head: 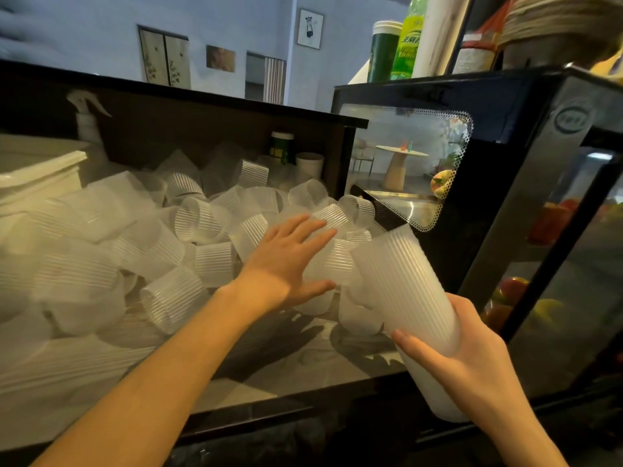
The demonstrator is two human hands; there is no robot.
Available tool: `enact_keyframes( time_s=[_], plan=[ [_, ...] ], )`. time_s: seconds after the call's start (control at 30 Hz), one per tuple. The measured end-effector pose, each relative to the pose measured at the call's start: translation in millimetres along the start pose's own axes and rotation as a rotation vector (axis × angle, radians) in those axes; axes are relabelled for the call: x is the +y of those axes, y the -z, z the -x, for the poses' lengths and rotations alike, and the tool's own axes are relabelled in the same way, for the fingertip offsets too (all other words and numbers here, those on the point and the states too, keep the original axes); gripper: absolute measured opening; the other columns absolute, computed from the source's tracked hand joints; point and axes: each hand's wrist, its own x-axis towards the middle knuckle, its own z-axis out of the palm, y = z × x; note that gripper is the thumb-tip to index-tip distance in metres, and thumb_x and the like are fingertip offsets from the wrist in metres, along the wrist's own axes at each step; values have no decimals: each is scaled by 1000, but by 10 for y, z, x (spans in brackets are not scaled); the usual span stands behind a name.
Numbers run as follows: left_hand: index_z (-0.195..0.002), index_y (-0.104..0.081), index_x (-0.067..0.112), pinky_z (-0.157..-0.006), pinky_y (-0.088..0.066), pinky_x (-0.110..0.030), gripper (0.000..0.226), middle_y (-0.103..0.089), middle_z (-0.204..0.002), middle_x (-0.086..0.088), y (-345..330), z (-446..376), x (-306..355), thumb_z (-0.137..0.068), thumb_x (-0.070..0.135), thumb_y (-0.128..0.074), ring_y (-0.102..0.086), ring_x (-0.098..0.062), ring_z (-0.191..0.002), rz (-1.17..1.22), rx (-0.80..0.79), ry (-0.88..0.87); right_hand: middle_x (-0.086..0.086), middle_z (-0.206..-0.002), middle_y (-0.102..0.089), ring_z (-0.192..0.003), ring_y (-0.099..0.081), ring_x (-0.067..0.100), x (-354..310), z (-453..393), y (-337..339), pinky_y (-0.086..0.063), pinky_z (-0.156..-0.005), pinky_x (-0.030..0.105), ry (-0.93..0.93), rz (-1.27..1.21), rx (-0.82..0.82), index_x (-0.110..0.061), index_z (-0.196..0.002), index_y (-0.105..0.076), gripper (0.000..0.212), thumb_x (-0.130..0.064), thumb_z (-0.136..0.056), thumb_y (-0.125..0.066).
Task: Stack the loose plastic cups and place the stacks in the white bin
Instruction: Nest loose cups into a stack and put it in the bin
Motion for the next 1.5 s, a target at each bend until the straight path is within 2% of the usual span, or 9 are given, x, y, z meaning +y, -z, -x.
enact_keyframes(
  time_s=[0.17,0.37,0.5,0.63,0.87,1.0,1.23,1.33,1.5],
  plan=[
    [-150,-31,29,-122,-10,-42,74,-37,-154,6,-75,-214,56,-88,64,-53,-21,-18,-147,-109,38,-126,-21,-102,-50,-89,-56,3,8,-47,-10,-46,-61,16,-15,-14,-7,-39,-119,-35,80,-78,-54,-62],
    [-142,-45,21,-112,-28,-31,77,-54,-138,3,-149,-214,-10,-82,68,-56,-47,-15,-128,286,192,-38,-22,-101,-50,-89,-56,3,46,-74,-20,-47,-62,17,-8,-12,5,-40,-118,-34,80,-76,-52,-63],
    [-138,-47,20,-101,-48,-41,76,-58,-131,2,-190,-224,-18,-80,69,-57,-53,-13,-118,493,232,45,-21,-102,-50,-90,-56,3,63,-81,-13,-47,-63,17,-6,-22,-2,-40,-120,-35,81,-80,-55,-64],
    [-138,-46,17,-97,-51,-42,76,-57,-130,2,-219,-258,-14,-81,66,-59,-53,-12,-116,547,275,64,-22,-102,-51,-92,-57,4,62,-93,-4,-50,-65,20,6,-16,-3,-41,-119,-36,80,-82,-56,-62],
    [-137,-44,16,-84,-46,-7,63,-59,-123,5,-136,-303,18,-87,45,-68,-57,-4,-105,804,432,198,-23,-102,-50,-91,-56,2,30,-92,-13,-49,-65,19,20,20,-8,-41,-120,-35,81,-77,-53,-62],
    [-135,-44,28,-89,-56,-26,56,-57,-120,18,-88,-268,-49,-88,51,-63,-60,-4,-109,893,489,212,-24,-105,-50,-93,-56,1,-10,-106,-35,-54,-70,23,54,62,-35,-44,-121,-34,82,-82,-53,-59],
    [-129,-43,38,-82,-56,-25,67,-56,-120,10,314,-67,-160,-75,78,-54,-61,-4,-105,980,444,225,-26,-105,-49,-94,-56,0,-182,-153,-50,-56,-71,26,142,86,-44,-46,-120,-33,81,-88,-54,-54],
    [-118,-47,26,-76,-55,-20,64,-63,-102,15,480,64,-168,-74,70,-62,-64,0,-95,1041,409,203,-27,-104,-48,-92,-56,-2,-296,-184,-57,-54,-70,23,195,117,-59,-50,-118,-29,77,-90,-56,-53],
    [-108,-59,33,-82,-55,-31,36,-65,-101,17,781,237,-268,-85,59,-51,-63,-8,-96,978,352,184,-33,-107,-45,-95,-54,-5,-506,-255,-114,-52,-75,21,300,182,-122,-48,-124,-33,82,-90,-56,-53]
  ],
)
